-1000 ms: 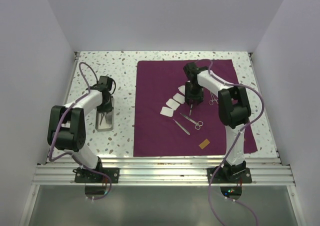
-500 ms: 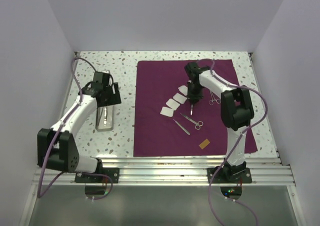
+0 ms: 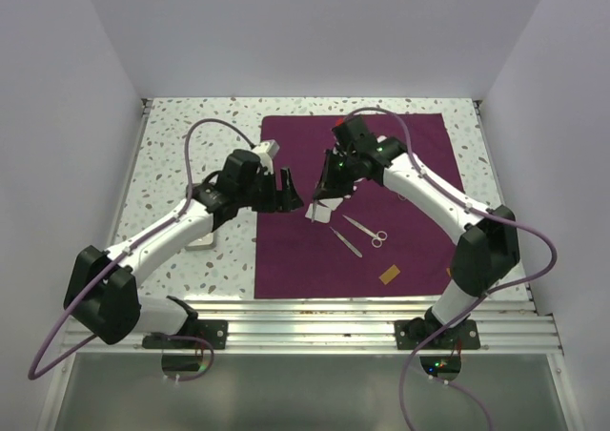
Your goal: Prepare the surgical pack
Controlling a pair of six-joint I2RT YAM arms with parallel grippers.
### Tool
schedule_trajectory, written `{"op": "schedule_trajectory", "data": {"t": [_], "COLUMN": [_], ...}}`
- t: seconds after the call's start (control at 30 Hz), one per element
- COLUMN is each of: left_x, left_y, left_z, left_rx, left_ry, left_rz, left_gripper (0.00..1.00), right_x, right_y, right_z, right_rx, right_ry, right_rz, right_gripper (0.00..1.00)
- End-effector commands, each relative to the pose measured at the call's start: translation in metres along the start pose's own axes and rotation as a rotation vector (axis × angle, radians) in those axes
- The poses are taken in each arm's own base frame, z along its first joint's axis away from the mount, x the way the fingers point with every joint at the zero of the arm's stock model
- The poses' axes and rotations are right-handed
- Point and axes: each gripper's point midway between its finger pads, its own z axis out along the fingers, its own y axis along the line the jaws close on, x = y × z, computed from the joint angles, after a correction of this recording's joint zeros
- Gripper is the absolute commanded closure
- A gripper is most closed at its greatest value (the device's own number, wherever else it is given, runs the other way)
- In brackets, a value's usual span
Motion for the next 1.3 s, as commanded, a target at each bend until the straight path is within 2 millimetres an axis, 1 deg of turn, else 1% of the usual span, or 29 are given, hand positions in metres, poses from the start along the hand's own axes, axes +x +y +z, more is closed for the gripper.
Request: {"op": "schedule_trajectory", "data": {"t": [0.0, 0.03, 0.13, 0.2, 0.37, 0.47, 0.5, 0.53, 0.57, 0.6, 0.63, 0.67, 0.73, 0.77, 0.8, 0.83, 0.87, 0.9, 0.93, 0.97, 1.03, 1.07, 1.1, 1.13, 1.17, 1.2, 1.23, 1.27], "left_x": [-0.017, -0.016, -0.010, -0.004, 0.002, 0.003, 0.007, 0.005, 0.005, 0.006, 0.001, 0.000, -0.008, -0.003, -0.010, -0.010, -0.006, -0.010, -0.012, -0.015, -0.019, -0.022, -0.022, -0.022, -0.024, -0.024, -0.025, -0.026], "left_y": [-0.033, -0.040, -0.044, -0.045, -0.048, -0.048, -0.044, -0.045, -0.044, -0.040, -0.038, -0.027, -0.006, 0.022, 0.050, 0.071, 0.100, 0.129, 0.149, 0.178, 0.203, 0.220, 0.227, 0.233, 0.245, 0.250, 0.255, 0.261], "left_z": [-0.002, -0.003, -0.002, 0.000, 0.002, 0.004, 0.008, 0.008, 0.009, 0.010, 0.010, 0.009, 0.006, 0.002, -0.004, -0.010, -0.021, -0.033, -0.042, -0.059, -0.075, -0.084, -0.087, -0.089, -0.092, -0.093, -0.094, -0.091], "left_rx": [0.125, 0.155, 0.178, 0.190, 0.210, 0.210, 0.197, 0.197, 0.191, 0.168, 0.152, 0.100, 0.022, -0.098, -0.184, -0.250, -0.356, -0.435, -0.503, -0.619, -0.718, -0.782, -0.802, -0.819, -0.849, -0.861, -0.867, -0.871], "left_ry": [-0.062, -0.070, -0.056, -0.036, -0.026, -0.016, 0.003, 0.005, 0.010, 0.017, 0.007, 0.005, -0.009, 0.014, 0.006, 0.009, 0.025, 0.012, 0.013, -0.001, -0.004, -0.012, -0.014, -0.015, -0.028, -0.030, -0.034, -0.032], "left_rz": [-0.006, 0.003, -0.001, 0.000, 0.002, 0.004, 0.007, 0.012, 0.021, 0.021, 0.024, 0.022, 0.000, -0.010, -0.041, -0.056, -0.056, -0.089, -0.064, -0.085, -0.078, -0.091, -0.095, -0.101, -0.117, -0.126, -0.131, -0.139], "left_gripper": [0.24, 0.25, 0.28, 0.30, 0.33, 0.40, 0.49, 0.56, 0.71, 0.81, 0.95, 1.00, 1.00, 1.00, 1.00, 1.00, 1.00, 1.00, 1.00, 1.00, 1.00, 1.00, 1.00, 1.00, 1.00, 1.00, 1.00, 1.00], "right_x": [0.001, 0.005, 0.011, 0.013, 0.015, 0.013, 0.013, 0.011, 0.010, 0.009, 0.009, 0.008, 0.005, -0.002, -0.006, -0.009, -0.021, -0.020, -0.025, -0.038, -0.051, -0.064, -0.073, -0.080, -0.088, -0.100, -0.105, -0.107], "right_y": [0.025, 0.028, 0.034, 0.035, 0.040, 0.045, 0.046, 0.050, 0.051, 0.051, 0.050, 0.044, 0.029, 0.015, -0.003, -0.013, -0.035, -0.057, -0.075, -0.113, -0.152, -0.178, -0.198, -0.208, -0.220, -0.223, -0.228, -0.242], "right_z": [-0.005, -0.004, -0.004, -0.003, -0.001, -0.002, -0.001, -0.002, 0.000, 0.001, 0.001, 0.003, 0.004, 0.005, 0.003, 0.001, 0.000, -0.002, -0.004, -0.007, -0.009, -0.014, -0.010, -0.009, -0.011, -0.008, -0.005, 0.005], "right_rx": [-0.080, -0.082, -0.093, -0.097, -0.108, -0.123, -0.123, -0.134, -0.135, -0.133, -0.122, -0.096, -0.025, 0.043, 0.095, 0.120, 0.172, 0.239, 0.284, 0.368, 0.454, 0.498, 0.557, 0.574, 0.590, 0.596, 0.604, 0.626], "right_ry": [-0.001, 0.010, 0.018, 0.019, 0.032, 0.026, 0.030, 0.027, 0.031, 0.030, 0.033, 0.031, 0.024, -0.012, -0.015, -0.021, -0.042, -0.033, -0.033, -0.048, -0.061, -0.072, -0.085, -0.082, -0.076, -0.094, -0.088, -0.056], "right_rz": [0.073, 0.070, 0.067, 0.068, 0.075, 0.074, 0.076, 0.074, 0.072, 0.065, 0.058, 0.051, -0.006, -0.028, -0.074, -0.093, -0.125, -0.129, -0.127, -0.105, -0.082, -0.076, -0.078, -0.081, -0.099, -0.112, -0.123, -0.134], "right_gripper": [1.00, 1.00, 1.00, 1.00, 1.00, 1.00, 1.00, 1.00, 1.00, 1.00, 0.95, 0.74, 0.55, 0.45, 0.43, 0.42, 0.43, 0.43, 0.45, 0.48, 0.51, 0.55, 0.56, 0.57, 0.58, 0.57, 0.57, 0.57]}}
